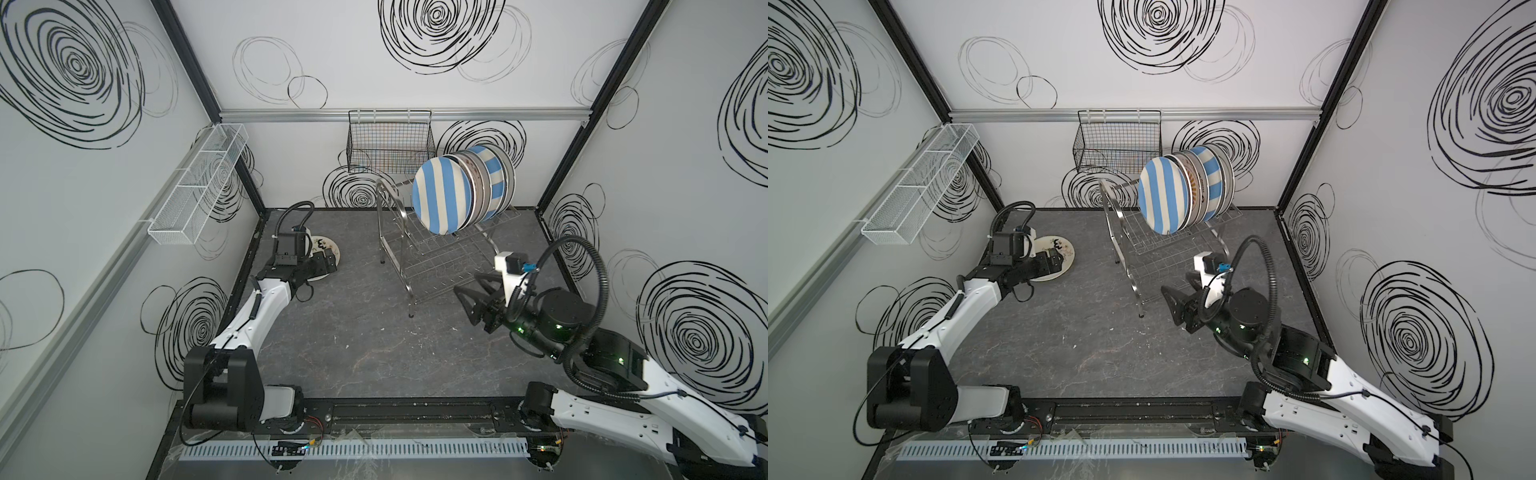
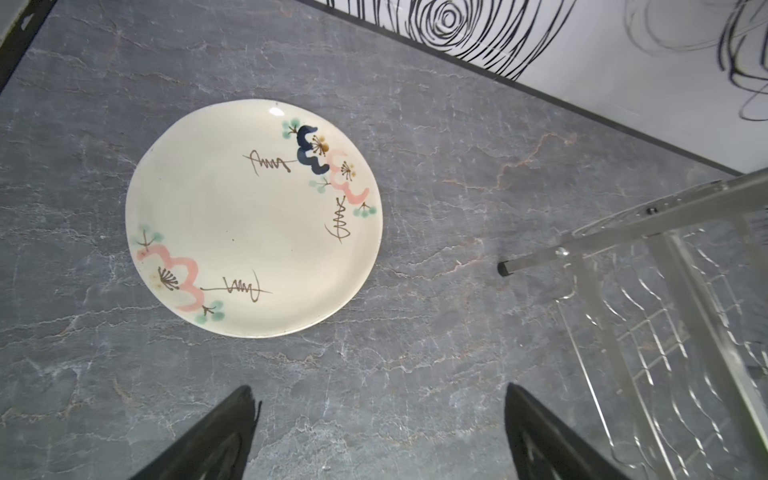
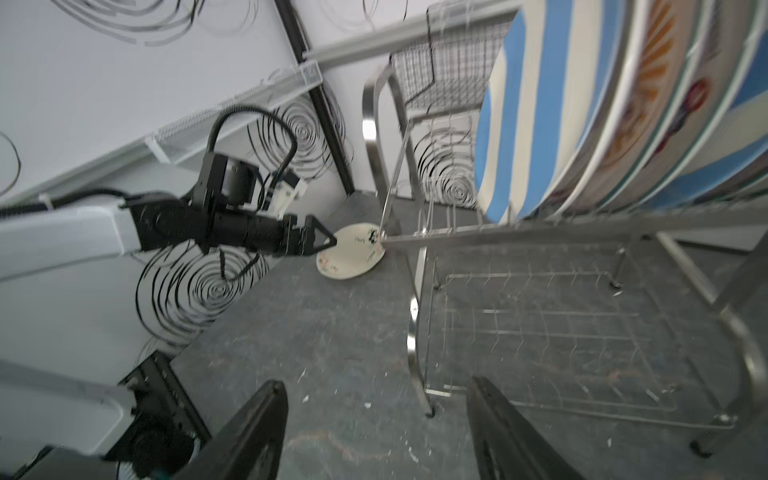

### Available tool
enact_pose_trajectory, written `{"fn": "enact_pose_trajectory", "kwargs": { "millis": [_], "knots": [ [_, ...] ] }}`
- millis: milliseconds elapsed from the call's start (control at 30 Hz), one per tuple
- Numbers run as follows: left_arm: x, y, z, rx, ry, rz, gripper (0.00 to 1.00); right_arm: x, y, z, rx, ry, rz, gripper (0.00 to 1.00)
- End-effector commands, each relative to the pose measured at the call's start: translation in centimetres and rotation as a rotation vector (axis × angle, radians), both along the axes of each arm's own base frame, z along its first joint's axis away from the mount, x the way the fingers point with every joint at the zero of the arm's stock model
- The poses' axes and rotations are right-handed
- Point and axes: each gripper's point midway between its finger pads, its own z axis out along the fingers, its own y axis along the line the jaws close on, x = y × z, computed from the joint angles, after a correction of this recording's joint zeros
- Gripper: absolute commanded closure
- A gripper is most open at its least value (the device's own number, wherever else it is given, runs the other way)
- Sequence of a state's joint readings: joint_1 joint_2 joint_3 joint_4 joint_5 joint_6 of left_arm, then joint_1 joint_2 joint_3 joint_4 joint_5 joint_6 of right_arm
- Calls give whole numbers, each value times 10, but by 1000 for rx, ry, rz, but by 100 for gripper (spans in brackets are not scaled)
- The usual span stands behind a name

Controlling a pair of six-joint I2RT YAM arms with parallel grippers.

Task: Load the plates into the dish rack
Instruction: 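Open the right gripper and draw it back from the rack, then move the left gripper to the floral cream plate while the right gripper waits low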

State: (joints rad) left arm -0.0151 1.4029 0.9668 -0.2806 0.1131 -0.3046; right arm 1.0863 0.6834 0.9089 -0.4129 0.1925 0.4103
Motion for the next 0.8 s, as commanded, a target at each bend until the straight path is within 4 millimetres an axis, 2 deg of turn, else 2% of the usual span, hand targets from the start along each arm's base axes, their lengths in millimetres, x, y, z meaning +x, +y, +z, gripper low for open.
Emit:
{"fn": "enact_pose_trajectory", "kwargs": {
  "millis": [0,133,267,433,633,767],
  "knots": [
    [21,1,-16,6,0,31,4,-17,15,-16,89,70,44,27],
    [39,-16,-30,-2,-3,23,4,-25,23,-43,40,76,27,26],
    [58,-19,-58,31,67,31,4,-27,34,-64,17,74,28,25],
    [69,-12,-78,74,111,37,4,-31,43,-78,58,94,47,24],
    [77,0,-99,77,163,48,4,-28,37,-92,41,88,21,23],
    [79,-4,-109,43,180,31,4,-25,34,-97,35,78,9,22]
  ]
}}
